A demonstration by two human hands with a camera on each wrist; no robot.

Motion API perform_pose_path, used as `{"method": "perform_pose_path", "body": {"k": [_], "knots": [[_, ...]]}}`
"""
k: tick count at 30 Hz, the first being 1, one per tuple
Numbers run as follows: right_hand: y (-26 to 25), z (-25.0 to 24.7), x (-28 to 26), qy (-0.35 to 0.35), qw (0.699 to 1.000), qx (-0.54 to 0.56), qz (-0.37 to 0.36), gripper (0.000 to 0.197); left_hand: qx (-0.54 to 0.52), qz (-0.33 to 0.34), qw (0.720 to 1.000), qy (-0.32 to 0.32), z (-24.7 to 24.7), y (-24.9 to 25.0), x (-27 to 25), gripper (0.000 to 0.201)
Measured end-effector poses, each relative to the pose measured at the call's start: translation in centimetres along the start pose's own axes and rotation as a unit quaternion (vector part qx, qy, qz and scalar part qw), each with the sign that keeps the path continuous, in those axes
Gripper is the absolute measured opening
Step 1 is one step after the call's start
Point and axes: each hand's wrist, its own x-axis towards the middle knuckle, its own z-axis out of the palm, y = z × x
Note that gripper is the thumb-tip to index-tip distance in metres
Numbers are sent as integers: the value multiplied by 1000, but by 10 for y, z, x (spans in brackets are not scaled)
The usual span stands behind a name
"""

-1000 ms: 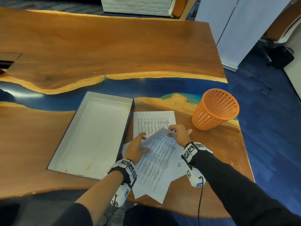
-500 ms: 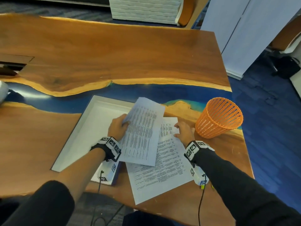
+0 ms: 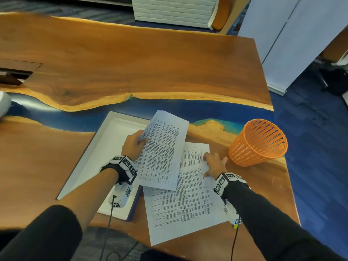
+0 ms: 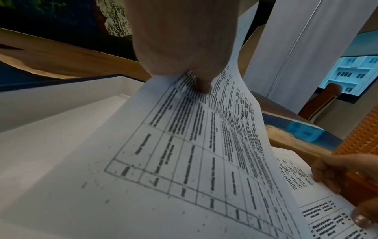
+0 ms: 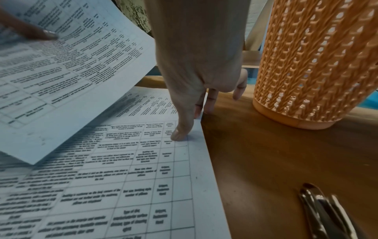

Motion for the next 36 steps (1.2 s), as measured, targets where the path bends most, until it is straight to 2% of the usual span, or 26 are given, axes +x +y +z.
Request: {"method": "perform_pose_path", "body": {"k": [4, 9, 12, 17, 22, 24, 26, 28, 29, 31, 34, 36], "knots": [[0, 0, -1, -10, 999, -46, -3, 45, 0, 2, 1000, 2, 1, 2, 1, 23], [0, 2, -3, 21, 999, -41, -17, 58, 2, -2, 1000, -6, 2, 3, 1, 24], [-1, 3, -4, 31, 999, -35, -17, 59, 7, -7, 1000, -8, 1, 3, 0, 24], [-3, 4, -5, 34, 998, -53, -14, 48, 10, -1, 1000, -5, 0, 5, -2, 24], [-2, 3, -8, -2, 996, -88, -9, 35, 13, -1, 1000, 0, 1, 7, -4, 24], [-1, 2, -9, -20, 998, -63, 4, 31, 15, 1, 1000, -1, 1, 8, -4, 23], [1, -1, -10, -19, 1000, -11, 15, 17, 15, 0, 1000, -2, 1, 9, -3, 24], [1, -1, -11, -13, 998, 57, 29, 34, 16, 1, 1000, -4, 2, 9, -3, 23], [2, -2, -12, -5, 996, 87, 29, 33, 20, 3, 1000, -4, 2, 10, -3, 22], [2, -7, -13, 0, 990, 140, 17, 19, 29, 8, 1000, -3, 2, 11, -3, 22], [2, -23, -16, -42, 972, 228, -34, 20, 45, 9, 999, -2, -1, 14, -2, 23], [1, -37, -15, -89, 969, 215, -78, 17, 61, 11, 998, -3, -3, 16, 0, 22]]}}
